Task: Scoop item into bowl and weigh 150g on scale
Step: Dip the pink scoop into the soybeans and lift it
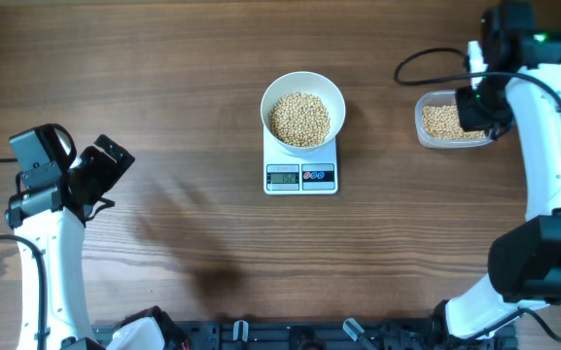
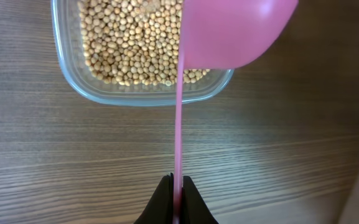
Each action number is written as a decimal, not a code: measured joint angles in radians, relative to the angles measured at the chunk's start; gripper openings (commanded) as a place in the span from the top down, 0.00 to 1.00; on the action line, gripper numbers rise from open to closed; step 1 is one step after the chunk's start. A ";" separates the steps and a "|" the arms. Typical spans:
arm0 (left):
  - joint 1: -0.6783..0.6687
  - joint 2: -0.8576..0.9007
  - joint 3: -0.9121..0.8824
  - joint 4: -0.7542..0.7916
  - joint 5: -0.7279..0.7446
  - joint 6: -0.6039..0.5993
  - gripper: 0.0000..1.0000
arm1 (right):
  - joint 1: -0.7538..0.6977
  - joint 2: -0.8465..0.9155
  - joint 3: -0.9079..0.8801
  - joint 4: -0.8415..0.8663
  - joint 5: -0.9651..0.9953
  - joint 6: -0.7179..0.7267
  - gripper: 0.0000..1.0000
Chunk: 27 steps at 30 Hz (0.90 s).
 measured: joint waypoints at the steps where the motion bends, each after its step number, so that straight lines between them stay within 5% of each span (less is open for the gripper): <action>1: 0.000 0.000 0.000 0.000 0.000 0.000 0.00 | 0.004 0.000 -0.001 0.000 0.014 0.000 0.96; 12: 0.000 0.000 0.000 0.000 0.000 0.000 0.00 | 0.000 0.000 -0.036 -0.003 0.046 0.027 0.96; 27: 0.000 0.000 0.000 0.000 0.000 0.000 0.00 | 0.014 0.000 0.088 0.284 -0.729 0.064 0.96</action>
